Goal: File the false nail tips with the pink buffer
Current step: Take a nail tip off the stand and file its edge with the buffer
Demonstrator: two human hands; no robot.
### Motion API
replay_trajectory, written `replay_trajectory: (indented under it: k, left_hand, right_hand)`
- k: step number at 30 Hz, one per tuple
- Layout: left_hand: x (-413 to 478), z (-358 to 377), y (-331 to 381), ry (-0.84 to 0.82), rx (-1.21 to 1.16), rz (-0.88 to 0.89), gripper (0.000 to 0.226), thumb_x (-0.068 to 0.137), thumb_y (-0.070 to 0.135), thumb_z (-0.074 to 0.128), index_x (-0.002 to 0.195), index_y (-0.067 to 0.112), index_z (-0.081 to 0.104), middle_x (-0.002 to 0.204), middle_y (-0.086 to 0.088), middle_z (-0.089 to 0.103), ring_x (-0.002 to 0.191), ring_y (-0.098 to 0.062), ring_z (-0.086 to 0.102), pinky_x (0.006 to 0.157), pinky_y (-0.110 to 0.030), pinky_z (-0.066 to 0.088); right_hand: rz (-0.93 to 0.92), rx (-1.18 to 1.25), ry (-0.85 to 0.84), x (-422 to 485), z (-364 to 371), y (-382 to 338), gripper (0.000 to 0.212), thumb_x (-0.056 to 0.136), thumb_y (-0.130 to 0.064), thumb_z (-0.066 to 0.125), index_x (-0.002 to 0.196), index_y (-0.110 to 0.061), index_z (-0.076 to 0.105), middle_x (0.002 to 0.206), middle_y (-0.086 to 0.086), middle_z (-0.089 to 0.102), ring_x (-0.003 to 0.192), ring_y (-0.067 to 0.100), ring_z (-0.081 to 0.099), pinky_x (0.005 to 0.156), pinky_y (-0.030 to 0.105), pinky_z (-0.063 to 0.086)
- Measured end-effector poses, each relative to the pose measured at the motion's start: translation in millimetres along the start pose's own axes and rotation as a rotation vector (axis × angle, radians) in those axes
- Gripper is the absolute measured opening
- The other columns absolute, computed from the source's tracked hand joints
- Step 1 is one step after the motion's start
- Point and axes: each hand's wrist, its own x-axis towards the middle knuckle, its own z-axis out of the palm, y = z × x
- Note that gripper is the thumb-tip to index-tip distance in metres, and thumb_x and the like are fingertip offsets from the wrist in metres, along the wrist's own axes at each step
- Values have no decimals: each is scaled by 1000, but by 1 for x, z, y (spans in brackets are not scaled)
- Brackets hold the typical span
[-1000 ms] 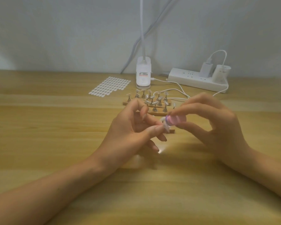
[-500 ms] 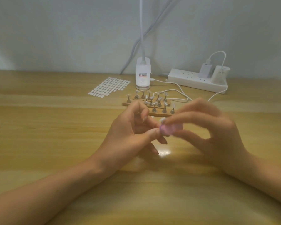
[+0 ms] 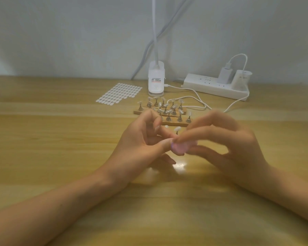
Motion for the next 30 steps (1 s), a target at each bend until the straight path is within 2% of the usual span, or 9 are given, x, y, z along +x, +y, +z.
replay_trajectory:
  k: [4,8,11,14,17,21,25,27,30]
  left_hand:
    - [1,-2,-1,-5,-41,-13,41,79,11,72,86,12,32,79,-9,73,70,-22,74,53,-27,56]
    - [2,-4,-2,-26,-76,-48,42,78,16,79,86,15,37,81,-6,72,70,-18,73,54,-25,57]
    - [3,-5,-1,-45,-109,-69,40,78,12,74,87,14,36,84,-9,73,74,-22,74,55,-26,57]
    - [3,-6,-1,-46,-115,-69,39,78,12,73,88,14,35,83,-7,74,71,-19,73,55,-25,57]
    - [3,-6,-1,-56,-137,-70,38,80,9,71,88,14,34,82,-8,73,74,-21,74,55,-25,57]
    - [4,-7,-1,-85,-132,-83,37,81,5,71,89,14,36,85,-9,74,75,-24,75,57,-28,59]
    - [3,-6,0,-108,-117,-84,37,80,8,72,88,14,36,84,-8,75,76,-23,76,60,-27,59]
    - [3,-6,0,-95,-108,-82,38,79,7,72,88,14,36,84,-9,74,75,-23,76,59,-26,59]
    - [2,-5,1,-83,-90,-50,40,78,9,73,88,13,35,81,-8,72,75,-24,75,61,-29,60]
  right_hand:
    - [51,-22,39,1,-2,2,22,87,-12,74,108,-18,70,94,7,65,90,13,63,84,27,51]
    - [-18,5,0,0,1,-3,22,87,-14,76,109,-17,70,96,5,64,90,15,63,86,26,51]
    - [48,3,48,1,-1,-2,22,87,-12,75,108,-17,70,94,7,64,90,15,63,84,29,51]
    - [-11,14,4,1,1,-3,22,87,-14,76,109,-17,70,96,5,63,91,16,63,86,27,51]
    - [33,-12,43,1,-1,1,23,88,-11,75,108,-18,69,95,8,64,90,17,64,83,32,52]
    - [-11,3,25,1,-2,2,24,90,-13,74,112,-19,68,98,4,64,94,12,63,87,25,49]
    - [13,-4,42,0,-3,0,24,90,-13,74,112,-20,67,97,6,64,93,14,63,86,28,51]
    - [-21,-2,17,0,-2,-1,25,90,-12,74,113,-19,68,97,6,63,93,15,63,86,25,50]
    - [29,-26,50,1,-5,4,25,88,-6,72,112,-12,71,96,9,64,92,17,64,85,30,52]
